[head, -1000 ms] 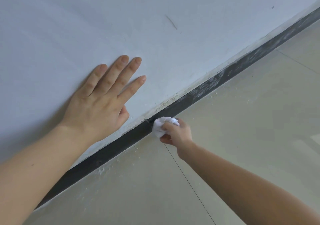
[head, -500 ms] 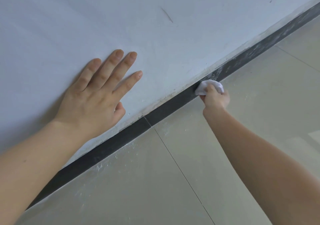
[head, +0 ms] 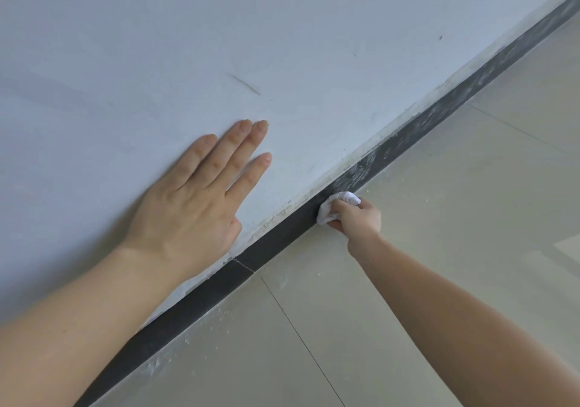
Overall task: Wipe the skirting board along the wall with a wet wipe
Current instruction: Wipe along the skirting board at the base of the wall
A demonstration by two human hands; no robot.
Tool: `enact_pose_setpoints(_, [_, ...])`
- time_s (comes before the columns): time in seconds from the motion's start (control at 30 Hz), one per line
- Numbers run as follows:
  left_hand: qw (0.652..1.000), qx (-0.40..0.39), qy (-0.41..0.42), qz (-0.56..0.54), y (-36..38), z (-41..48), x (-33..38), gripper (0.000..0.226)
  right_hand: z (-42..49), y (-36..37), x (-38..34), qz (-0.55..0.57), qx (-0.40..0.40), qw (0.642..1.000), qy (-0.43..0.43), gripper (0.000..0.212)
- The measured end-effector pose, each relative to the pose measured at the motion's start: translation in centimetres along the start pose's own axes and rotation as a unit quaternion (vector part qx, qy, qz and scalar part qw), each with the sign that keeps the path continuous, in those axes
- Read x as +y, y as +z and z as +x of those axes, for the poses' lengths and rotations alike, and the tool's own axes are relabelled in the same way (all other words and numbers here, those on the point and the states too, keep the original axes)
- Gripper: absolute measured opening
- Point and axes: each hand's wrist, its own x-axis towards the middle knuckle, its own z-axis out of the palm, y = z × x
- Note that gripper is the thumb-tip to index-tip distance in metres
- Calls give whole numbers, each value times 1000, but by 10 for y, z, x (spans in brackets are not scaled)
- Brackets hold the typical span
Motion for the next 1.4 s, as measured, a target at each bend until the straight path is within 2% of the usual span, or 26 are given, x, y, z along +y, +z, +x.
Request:
enact_pose_setpoints(0.07, [1000, -1, -5, 4, 3, 1, 2, 72, 17, -13, -14, 24, 40, 999, -20, 24])
enact_pose_setpoints(0.17, [1000, -3, -13, 23, 4, 1, 3, 72, 29, -31, -30, 58, 123, 990, -45, 13])
enact_pose_setpoints(0.23, [999, -7, -15, 33, 4, 1, 3, 72, 21, -36, -29, 46, 133, 989, -48, 13])
enact_pose_setpoints(0.3, [999, -7, -14, 40, 3, 1, 2, 72, 1, -30, -18, 24, 68, 997, -35, 18])
enact_pose_setpoints(0.37, [999, -3, -10, 44, 3, 2, 2, 72, -21, -18, -4, -10, -42, 999, -22, 18])
enact_pose_setpoints(0.43, [999, 4, -10, 40, 3, 2, 2, 72, -33, -6, 0, -75, -99, 991, -53, 10])
enact_pose_setpoints(0.5, [999, 8, -10, 32, 3, 2, 1, 73, -27, 0, -8, -99, -66, 989, -89, 7])
enact_pose_setpoints(0.6, [999, 7, -11, 29, 2, 1, 1, 73, -2, -8, -32, -72, -18, 994, -80, 8])
enact_pose_setpoints(0.7, [999, 6, -8, 35, 4, 2, 2, 72, 29, -30, -53, 5, 47, 998, -51, 29])
enact_pose_setpoints(0.8, [999, 5, -13, 31, 3, 1, 2, 71, 37, -51, -66, 41, 122, 991, -38, 17])
enact_pose_setpoints(0.87, [1000, 3, -15, 16, 1, 1, 2, 72, 21, -51, -60, 7, 93, 995, -21, 17])
enact_pose_setpoints(0.97, [1000, 5, -14, 2, 0, 1, 2, 72, -10, -26, -40, -57, -53, 997, -9, 17])
enact_pose_setpoints(1.03, [1000, 8, -12, -6, 0, 1, 1, 72, -17, -10, -37, -86, -78, 992, -41, 14])
enact_pose_setpoints(1.27, [999, -29, -6, 14, 0, -1, 1, 75, 14, -23, -67, -32, 115, 989, -90, 11])
enact_pose_setpoints(1.33, [998, -42, -11, 37, 0, -4, 2, 76, 6, -29, -68, -46, 149, 984, -88, 11])
enact_pose_setpoints(1.4, [998, -65, -12, 23, -6, -4, 2, 78, -7, -30, -62, -56, 146, 985, -70, 12])
